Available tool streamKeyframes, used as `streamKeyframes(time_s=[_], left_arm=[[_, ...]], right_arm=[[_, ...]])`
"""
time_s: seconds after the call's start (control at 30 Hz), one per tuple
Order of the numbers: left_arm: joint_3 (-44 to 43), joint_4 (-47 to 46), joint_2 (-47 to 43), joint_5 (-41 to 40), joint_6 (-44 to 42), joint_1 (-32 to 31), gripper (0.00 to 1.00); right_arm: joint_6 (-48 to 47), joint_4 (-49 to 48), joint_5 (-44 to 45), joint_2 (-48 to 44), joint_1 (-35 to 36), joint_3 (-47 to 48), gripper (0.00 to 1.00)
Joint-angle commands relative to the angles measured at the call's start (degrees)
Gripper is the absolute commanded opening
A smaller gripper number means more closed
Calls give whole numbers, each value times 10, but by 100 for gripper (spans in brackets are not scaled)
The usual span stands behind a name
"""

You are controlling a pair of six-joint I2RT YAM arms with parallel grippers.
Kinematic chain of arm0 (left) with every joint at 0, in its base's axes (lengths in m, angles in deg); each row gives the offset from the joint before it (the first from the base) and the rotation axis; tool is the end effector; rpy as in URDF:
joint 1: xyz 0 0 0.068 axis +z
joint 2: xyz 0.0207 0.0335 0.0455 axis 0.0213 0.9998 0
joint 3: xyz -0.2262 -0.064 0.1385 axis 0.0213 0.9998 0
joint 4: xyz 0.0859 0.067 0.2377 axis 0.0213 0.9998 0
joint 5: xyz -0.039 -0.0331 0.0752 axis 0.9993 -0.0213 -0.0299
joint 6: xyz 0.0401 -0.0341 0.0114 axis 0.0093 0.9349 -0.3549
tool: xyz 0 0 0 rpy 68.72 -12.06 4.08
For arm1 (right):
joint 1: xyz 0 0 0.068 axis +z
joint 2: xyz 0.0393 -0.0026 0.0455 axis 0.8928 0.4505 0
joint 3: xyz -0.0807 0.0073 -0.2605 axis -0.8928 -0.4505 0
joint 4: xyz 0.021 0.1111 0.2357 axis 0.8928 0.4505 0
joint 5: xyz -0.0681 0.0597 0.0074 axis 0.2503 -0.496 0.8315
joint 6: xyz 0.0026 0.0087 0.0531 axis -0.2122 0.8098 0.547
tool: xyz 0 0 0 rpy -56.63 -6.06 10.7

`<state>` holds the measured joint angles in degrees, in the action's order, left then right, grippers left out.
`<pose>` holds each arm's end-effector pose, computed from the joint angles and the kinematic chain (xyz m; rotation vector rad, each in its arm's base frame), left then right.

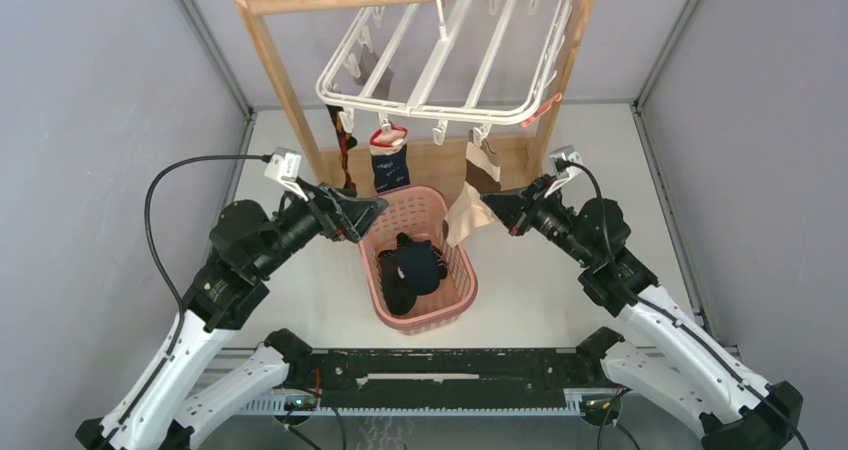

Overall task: Remove the socks clipped to the hanger
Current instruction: Remove the sock from the hanger.

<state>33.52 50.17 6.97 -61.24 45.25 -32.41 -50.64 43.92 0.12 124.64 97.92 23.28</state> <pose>0.1150 -0.0824 0.3997 0.1596 1.6940 -0.9649 0.1508 0.1120 0.3402 -0.2760 1.6128 0.9535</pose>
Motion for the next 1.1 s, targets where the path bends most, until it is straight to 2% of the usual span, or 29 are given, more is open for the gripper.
streamKeyframes(time_s=[0.0, 0.23, 0.33, 0.77, 1.07], left_arm=[[-34, -28, 0, 15, -12, -2, 100], [-58, -78, 39, 55, -8, -2, 100], [-65, -107, 57, 78, 0, -2, 100], [-70, -251, 112, 124, -13, -30, 100], [-84, -272, 145, 114, -39, -89, 100]], right_arm=[[17, -22, -108, -8, -54, 22, 0], [88, -40, -306, 24, -177, 55, 0], [103, -39, -350, 34, -203, 68, 0], [128, -11, -425, 63, -253, 125, 0], [158, 11, -449, 61, -291, 133, 0]])
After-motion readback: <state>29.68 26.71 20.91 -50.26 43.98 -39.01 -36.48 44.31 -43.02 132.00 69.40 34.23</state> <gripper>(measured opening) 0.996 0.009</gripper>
